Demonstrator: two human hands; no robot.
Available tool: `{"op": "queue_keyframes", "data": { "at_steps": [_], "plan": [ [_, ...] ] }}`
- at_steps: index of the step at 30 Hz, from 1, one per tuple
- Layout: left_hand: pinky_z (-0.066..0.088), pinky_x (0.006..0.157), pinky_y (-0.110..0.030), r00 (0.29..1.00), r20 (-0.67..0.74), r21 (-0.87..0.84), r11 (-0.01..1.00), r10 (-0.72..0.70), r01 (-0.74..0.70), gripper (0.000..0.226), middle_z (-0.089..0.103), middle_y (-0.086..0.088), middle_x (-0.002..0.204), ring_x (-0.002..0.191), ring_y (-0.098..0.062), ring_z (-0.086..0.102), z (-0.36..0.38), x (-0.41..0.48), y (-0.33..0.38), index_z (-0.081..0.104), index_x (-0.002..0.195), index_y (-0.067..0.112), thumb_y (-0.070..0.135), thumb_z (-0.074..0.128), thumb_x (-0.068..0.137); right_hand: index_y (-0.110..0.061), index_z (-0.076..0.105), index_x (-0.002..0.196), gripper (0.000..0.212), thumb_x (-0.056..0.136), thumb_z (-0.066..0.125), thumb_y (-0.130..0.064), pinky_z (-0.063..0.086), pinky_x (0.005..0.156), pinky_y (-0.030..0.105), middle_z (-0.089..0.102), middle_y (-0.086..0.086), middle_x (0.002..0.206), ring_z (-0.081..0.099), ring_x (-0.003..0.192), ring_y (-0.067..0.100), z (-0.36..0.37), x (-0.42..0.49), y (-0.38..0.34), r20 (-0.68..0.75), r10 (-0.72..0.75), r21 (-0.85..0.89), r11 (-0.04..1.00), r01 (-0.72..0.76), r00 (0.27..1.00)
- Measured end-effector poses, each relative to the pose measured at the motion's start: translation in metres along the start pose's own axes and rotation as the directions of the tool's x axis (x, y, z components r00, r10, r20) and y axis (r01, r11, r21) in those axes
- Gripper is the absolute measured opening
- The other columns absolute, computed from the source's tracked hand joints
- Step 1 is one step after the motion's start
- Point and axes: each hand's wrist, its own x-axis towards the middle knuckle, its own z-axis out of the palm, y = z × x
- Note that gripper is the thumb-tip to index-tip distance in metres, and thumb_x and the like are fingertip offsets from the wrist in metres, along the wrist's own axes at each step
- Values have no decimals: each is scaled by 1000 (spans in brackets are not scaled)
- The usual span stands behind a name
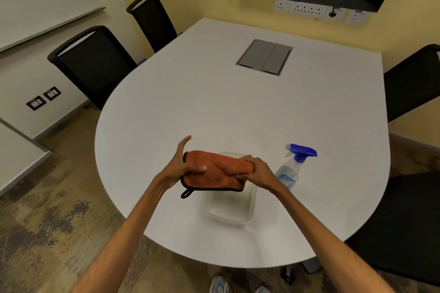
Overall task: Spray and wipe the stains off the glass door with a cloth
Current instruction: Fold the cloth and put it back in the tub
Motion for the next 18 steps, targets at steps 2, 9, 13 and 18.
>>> {"op": "queue_keyframes", "data": {
  "at_steps": [2,9,13,18],
  "plan": [
    [55,87,-28,996,52,302,949,74,-86,99,50,7,131,119,-21,54,2,1,6,41,140,46,21,93,59,-10,69,115,43,75,83,-15,52,89,31,69,10,111,65,106,28,-5,0,3,22,9,-16,1000,-9,1000],
    [50,94,-37,982,-35,757,646,185,-95,49,41,-6,120,119,-24,41,27,2,7,70,112,12,32,87,70,-11,67,85,24,76,84,-26,45,86,35,54,12,102,53,102,36,-18,-5,8,109,173,-139,978,-157,979],
    [54,84,-36,999,46,735,677,9,-40,53,63,0,108,106,-21,60,33,1,6,69,105,16,49,85,67,-8,70,105,45,72,86,-34,57,87,38,71,11,99,69,94,31,-27,-14,5,106,288,-230,938,-258,952],
    [45,72,-30,1000,-3,787,617,24,-13,46,64,-1,89,94,-23,63,61,0,-10,63,109,23,42,81,70,-22,61,118,57,72,81,-48,54,87,34,67,2,113,65,101,22,-11,-23,7,29,322,-503,823,-265,946]
  ]
}}
